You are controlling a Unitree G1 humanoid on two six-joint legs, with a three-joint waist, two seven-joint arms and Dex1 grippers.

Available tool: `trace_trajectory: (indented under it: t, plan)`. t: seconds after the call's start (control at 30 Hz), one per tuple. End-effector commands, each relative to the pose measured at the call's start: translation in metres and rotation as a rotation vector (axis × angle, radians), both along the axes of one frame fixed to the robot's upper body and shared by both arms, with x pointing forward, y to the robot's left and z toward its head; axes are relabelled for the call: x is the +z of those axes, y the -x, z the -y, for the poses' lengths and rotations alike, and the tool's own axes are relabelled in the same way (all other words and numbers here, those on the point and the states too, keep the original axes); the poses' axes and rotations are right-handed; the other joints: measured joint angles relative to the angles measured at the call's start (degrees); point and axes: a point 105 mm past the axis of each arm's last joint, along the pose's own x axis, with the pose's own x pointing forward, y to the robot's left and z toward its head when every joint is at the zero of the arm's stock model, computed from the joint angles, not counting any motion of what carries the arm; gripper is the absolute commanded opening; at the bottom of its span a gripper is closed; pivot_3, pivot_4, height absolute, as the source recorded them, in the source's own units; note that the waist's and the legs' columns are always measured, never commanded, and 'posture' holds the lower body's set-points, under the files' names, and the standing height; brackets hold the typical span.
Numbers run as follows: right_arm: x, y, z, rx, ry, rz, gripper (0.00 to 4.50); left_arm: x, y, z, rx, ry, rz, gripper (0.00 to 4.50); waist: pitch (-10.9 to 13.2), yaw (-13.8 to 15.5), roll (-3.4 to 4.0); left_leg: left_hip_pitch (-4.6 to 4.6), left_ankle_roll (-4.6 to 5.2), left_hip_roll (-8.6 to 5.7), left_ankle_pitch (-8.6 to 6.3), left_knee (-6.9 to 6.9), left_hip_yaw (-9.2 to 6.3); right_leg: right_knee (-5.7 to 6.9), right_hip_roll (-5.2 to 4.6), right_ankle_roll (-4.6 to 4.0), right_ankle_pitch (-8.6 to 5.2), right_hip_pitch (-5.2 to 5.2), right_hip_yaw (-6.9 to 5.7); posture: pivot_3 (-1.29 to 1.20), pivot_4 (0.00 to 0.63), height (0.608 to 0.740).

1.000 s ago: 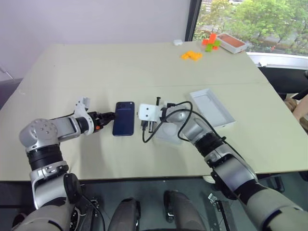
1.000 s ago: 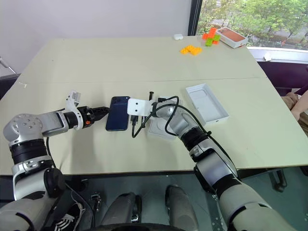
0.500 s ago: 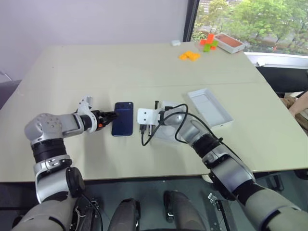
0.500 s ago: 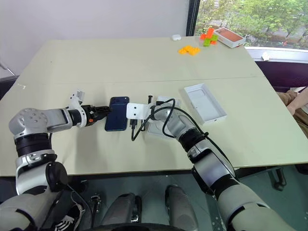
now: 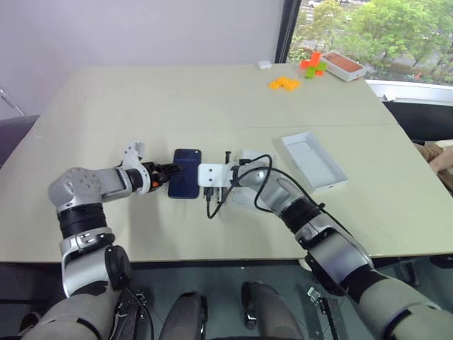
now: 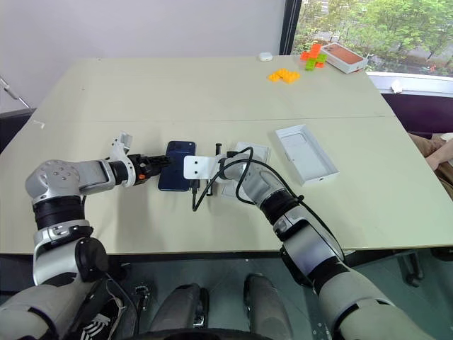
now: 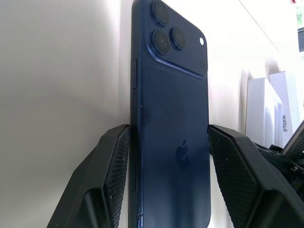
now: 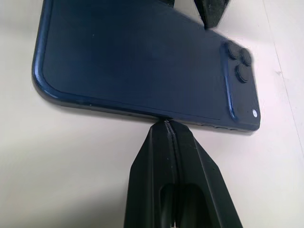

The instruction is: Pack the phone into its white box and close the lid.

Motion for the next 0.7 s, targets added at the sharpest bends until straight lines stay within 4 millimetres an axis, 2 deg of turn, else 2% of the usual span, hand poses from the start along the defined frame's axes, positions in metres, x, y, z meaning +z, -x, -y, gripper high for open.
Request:
trace_trajectory:
  t: [0.03,0.1,0.3,0.5,0.7]
  plan:
    - [0.012,0.001,-0.01,0.034,-0.017,0.034,0.0,0.0,0.011,0.031,-0.122,0.105,-0.074,2.75,0.0,0.0,-0.01,-0.02,0.0,-0.01,0.0,0.01,-0.01,-0.01,0.0,0.0,0.0,-0.01,0.0,0.0,0.15,0.74]
    - [0.012,0.001,-0.009,0.03,-0.016,0.035,0.0,0.003,0.012,0.031,-0.127,0.123,-0.07,2.75,0.0,-0.2,-0.01,-0.06,0.0,-0.02,0.0,0.01,-0.02,-0.04,0.01,0.0,0.0,-0.02,-0.01,0.0,0.15,0.74]
    - [0.013,-0.002,-0.005,0.02,-0.016,0.044,0.0,-0.013,0.016,0.02,-0.088,0.034,-0.097,2.75,0.0,-0.6,-0.01,-0.08,-0.07,0.06,0.03,-0.08,-0.08,-0.01,0.05,0.0,0.0,-0.11,-0.09,0.0,0.15,0.74]
    - [0.01,-0.002,-0.003,0.021,-0.005,0.045,0.0,-0.006,0.011,0.006,-0.011,0.059,-0.034,2.75,0.0,-1.4,-0.01,-0.09,-0.15,0.06,0.07,-0.08,-0.13,-0.02,0.03,-0.01,0.01,-0.08,-0.14,0.0,0.15,0.74]
    - [0.008,0.0,-0.002,0.026,0.0,0.041,0.0,-0.004,0.014,-0.005,0.033,0.073,-0.011,2.75,0.0,-1.8,-0.02,-0.06,-0.29,0.13,0.16,-0.07,-0.18,-0.01,0.13,-0.12,0.07,-0.08,-0.18,0.0,0.15,0.74]
